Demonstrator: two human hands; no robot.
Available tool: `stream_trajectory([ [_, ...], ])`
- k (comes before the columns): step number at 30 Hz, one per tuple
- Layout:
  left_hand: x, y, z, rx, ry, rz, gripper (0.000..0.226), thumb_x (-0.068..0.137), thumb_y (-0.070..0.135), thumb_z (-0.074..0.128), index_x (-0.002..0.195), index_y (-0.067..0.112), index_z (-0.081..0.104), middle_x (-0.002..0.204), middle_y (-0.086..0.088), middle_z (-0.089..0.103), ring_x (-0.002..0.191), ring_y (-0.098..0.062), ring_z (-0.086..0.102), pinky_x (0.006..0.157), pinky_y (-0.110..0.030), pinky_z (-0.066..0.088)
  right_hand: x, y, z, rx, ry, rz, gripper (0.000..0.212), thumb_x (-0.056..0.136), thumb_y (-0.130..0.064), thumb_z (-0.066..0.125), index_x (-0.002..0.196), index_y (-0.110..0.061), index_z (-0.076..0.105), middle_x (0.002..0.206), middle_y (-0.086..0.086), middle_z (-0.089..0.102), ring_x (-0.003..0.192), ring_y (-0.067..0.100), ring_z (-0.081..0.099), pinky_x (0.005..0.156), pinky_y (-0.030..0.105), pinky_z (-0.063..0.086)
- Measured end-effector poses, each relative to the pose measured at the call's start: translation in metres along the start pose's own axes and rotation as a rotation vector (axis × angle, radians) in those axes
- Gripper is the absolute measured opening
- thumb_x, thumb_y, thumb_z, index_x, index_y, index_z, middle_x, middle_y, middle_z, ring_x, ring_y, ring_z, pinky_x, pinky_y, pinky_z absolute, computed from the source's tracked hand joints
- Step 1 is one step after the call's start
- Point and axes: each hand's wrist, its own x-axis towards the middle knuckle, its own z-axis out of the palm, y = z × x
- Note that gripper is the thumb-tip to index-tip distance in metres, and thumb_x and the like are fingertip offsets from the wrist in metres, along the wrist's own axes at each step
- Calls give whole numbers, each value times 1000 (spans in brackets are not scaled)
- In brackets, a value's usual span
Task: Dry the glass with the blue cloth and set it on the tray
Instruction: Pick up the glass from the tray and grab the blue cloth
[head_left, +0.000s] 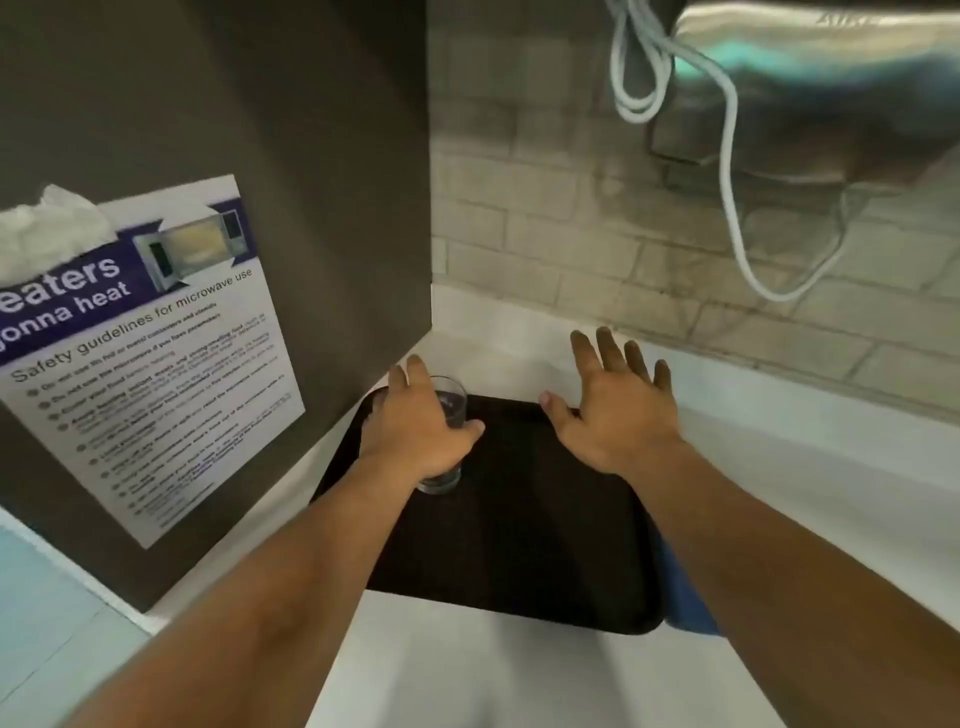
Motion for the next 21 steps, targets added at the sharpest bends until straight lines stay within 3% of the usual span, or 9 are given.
stream_trajectory([
  [3, 3, -6, 11, -177, 19, -60, 102, 81, 46, 86, 156, 8, 27, 158, -19, 42, 143, -40, 47, 111, -48, 48, -1, 3, 6, -34, 40, -10, 84, 81, -72, 21, 151, -27, 7, 161, 9, 15, 144, 38, 15, 112, 61, 16],
  [6, 6, -11, 20, -251, 69, -66, 81, 82, 39, 88, 142, 8, 43, 140, -17, 56, 125, -35, 60, 93, -38, 52, -3, 8, 15, -34, 52, -22, 84, 81, -72, 21, 151, -27, 8, 161, 9, 16, 144, 38, 17, 112, 61, 17],
  [11, 8, -10, 34, -430, 99, -1, 83, 73, 39, 94, 141, 17, 51, 117, 5, 56, 105, -15, 59, 82, -22, 46, -9, 26, 28, -8, 2, 17, 79, 84, -69, 23, 150, -29, 6, 161, 8, 15, 144, 37, 17, 112, 58, 17],
  [14, 14, -1, 46, -682, 40, -35, 78, 70, 32, 97, 137, 22, 58, 111, 2, 64, 103, -18, 69, 84, -26, 52, -23, 51, 44, 55, -41, 67, 66, 91, -50, 30, 150, -25, 12, 160, 8, 19, 143, 35, 20, 113, 55, 21],
  [18, 14, 17, 53, -1284, -198, -172, 69, 67, 20, 97, 127, 19, 64, 122, -11, 73, 104, -24, 75, 84, -43, 59, -63, 92, 76, 174, -139, 163, 53, 97, -28, 36, 147, -14, 28, 155, 12, 31, 140, 35, 28, 113, 45, 26],
  [21, 12, 33, 54, -1585, -365, -251, 61, 59, 29, 95, 111, 12, 69, 104, -9, 75, 92, -25, 77, 85, -50, 61, -95, 113, 104, 211, -204, 156, 49, 97, -23, 40, 144, -11, 36, 152, 13, 35, 137, 34, 33, 110, 41, 32],
])
